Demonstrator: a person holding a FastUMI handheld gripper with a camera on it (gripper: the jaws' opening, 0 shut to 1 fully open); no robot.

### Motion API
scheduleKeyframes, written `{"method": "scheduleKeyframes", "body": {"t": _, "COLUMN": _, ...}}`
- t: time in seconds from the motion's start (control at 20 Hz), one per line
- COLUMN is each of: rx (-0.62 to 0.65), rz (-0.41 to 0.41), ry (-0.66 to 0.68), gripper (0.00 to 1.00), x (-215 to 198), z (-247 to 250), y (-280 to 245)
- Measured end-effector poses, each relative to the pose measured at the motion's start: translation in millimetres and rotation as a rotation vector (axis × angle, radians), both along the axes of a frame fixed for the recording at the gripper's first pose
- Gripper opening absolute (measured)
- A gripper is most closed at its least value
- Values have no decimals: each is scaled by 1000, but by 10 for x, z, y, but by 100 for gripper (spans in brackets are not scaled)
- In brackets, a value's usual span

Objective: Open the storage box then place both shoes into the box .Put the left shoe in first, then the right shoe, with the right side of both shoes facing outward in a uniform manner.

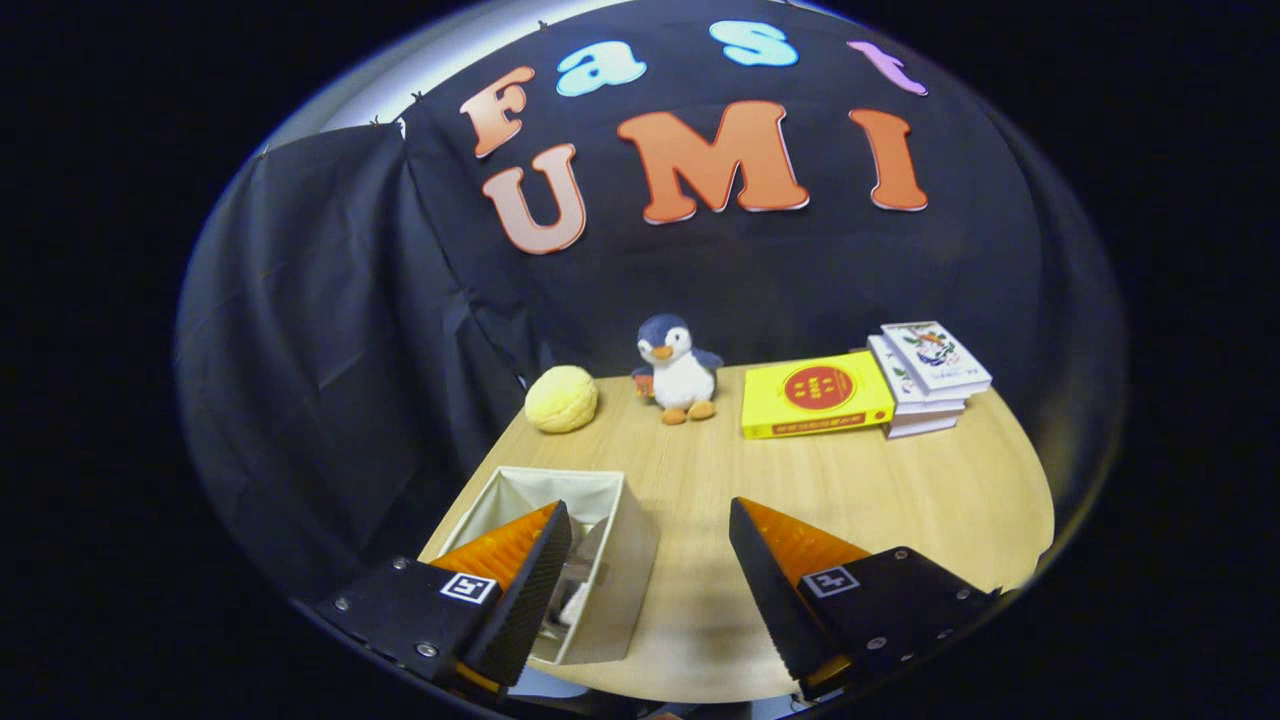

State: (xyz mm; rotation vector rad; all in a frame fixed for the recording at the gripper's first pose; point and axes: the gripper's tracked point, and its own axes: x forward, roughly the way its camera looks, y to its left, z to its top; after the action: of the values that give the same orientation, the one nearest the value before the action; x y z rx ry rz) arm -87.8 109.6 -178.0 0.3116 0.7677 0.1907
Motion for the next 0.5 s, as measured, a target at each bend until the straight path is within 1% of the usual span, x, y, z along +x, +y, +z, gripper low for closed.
{"method": "scheduleKeyframes", "body": {"t": 0.15, "rx": -35, "rz": -39, "ry": -97, "gripper": 97, "x": 13, "z": 142, "y": -536}}
{"method": "scheduleKeyframes", "body": {"t": 0.3, "rx": -74, "rz": -69, "ry": -207, "gripper": 97, "x": -12, "z": 355, "y": -968}}
{"method": "scheduleKeyframes", "body": {"t": 0.35, "rx": -86, "rz": -75, "ry": -238, "gripper": 97, "x": -11, "z": 368, "y": -1179}}
{"method": "scheduleKeyframes", "body": {"t": 0.5, "rx": -125, "rz": -79, "ry": -339, "gripper": 97, "x": -53, "z": 524, "y": -1535}}
